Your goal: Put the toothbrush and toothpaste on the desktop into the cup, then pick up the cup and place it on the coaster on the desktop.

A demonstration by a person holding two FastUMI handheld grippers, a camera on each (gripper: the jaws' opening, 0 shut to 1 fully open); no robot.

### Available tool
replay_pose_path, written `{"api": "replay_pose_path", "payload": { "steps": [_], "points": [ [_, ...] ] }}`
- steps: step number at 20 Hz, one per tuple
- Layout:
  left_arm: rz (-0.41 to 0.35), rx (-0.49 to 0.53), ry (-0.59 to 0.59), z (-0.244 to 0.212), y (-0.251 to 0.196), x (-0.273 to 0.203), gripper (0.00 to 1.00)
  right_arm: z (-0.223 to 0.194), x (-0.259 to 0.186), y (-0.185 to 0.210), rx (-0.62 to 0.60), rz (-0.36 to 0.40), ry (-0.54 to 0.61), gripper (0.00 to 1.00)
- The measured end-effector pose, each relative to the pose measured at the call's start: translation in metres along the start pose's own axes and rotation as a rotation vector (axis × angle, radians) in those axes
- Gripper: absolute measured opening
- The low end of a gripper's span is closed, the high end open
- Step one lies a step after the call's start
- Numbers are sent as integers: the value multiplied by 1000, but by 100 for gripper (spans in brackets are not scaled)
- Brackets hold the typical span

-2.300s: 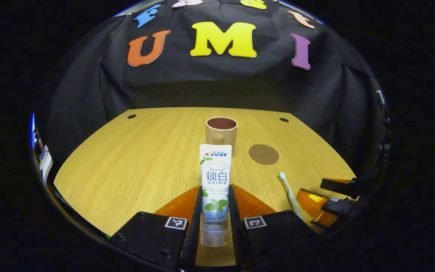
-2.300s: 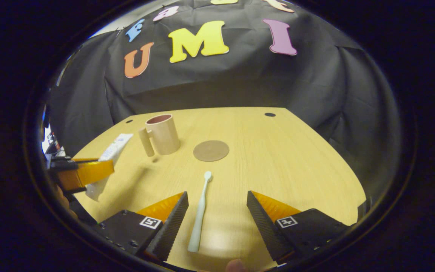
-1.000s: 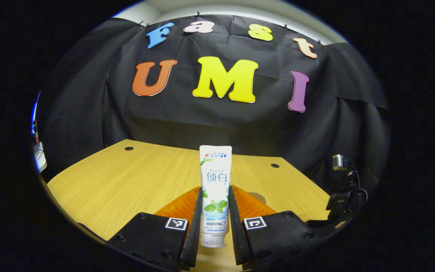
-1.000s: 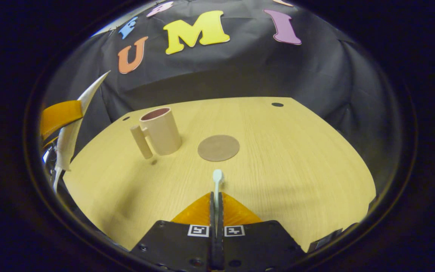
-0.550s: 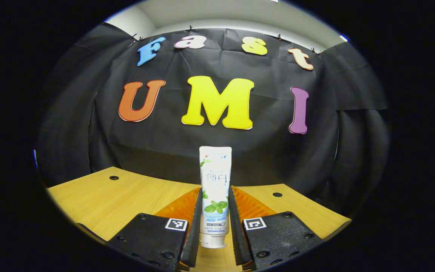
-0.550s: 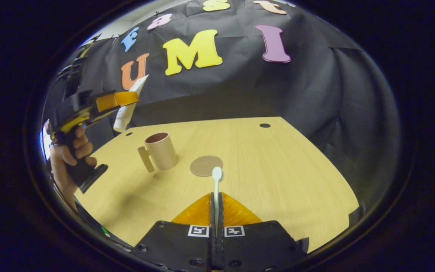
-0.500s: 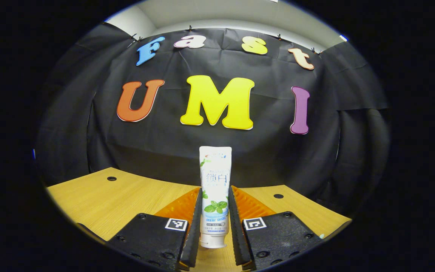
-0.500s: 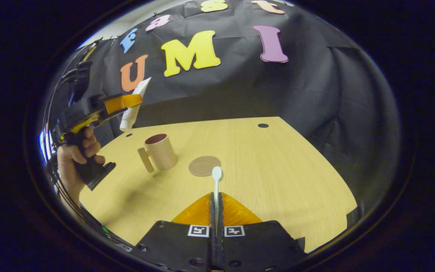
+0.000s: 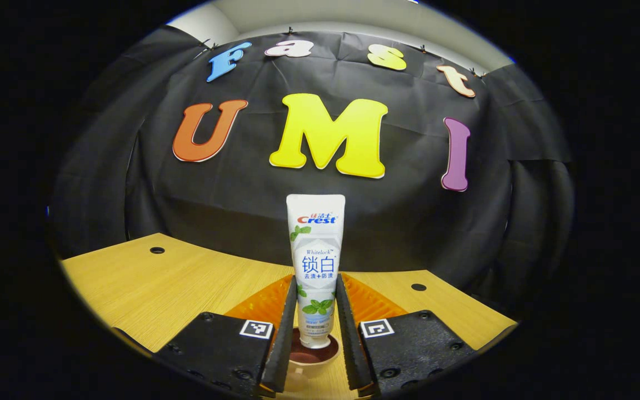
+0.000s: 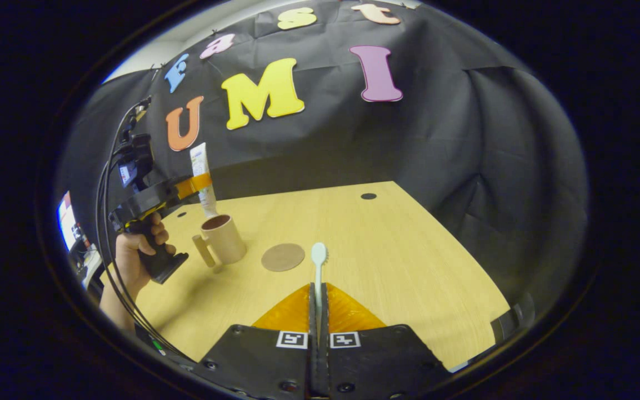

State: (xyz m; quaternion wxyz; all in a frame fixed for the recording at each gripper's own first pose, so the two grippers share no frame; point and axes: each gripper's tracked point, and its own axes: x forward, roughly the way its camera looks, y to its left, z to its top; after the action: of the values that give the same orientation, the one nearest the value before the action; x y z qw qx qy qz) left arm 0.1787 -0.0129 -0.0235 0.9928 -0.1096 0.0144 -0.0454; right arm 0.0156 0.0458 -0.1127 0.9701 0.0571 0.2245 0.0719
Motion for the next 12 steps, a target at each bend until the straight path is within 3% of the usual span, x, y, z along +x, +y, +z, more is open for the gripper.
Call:
{"api": "replay_pose_path", "payload": {
  "steps": [12],
  "points": [
    [14, -8, 47, -20, 8, 2, 46, -3, -1, 6, -18, 9, 1, 0]
  ]
}}
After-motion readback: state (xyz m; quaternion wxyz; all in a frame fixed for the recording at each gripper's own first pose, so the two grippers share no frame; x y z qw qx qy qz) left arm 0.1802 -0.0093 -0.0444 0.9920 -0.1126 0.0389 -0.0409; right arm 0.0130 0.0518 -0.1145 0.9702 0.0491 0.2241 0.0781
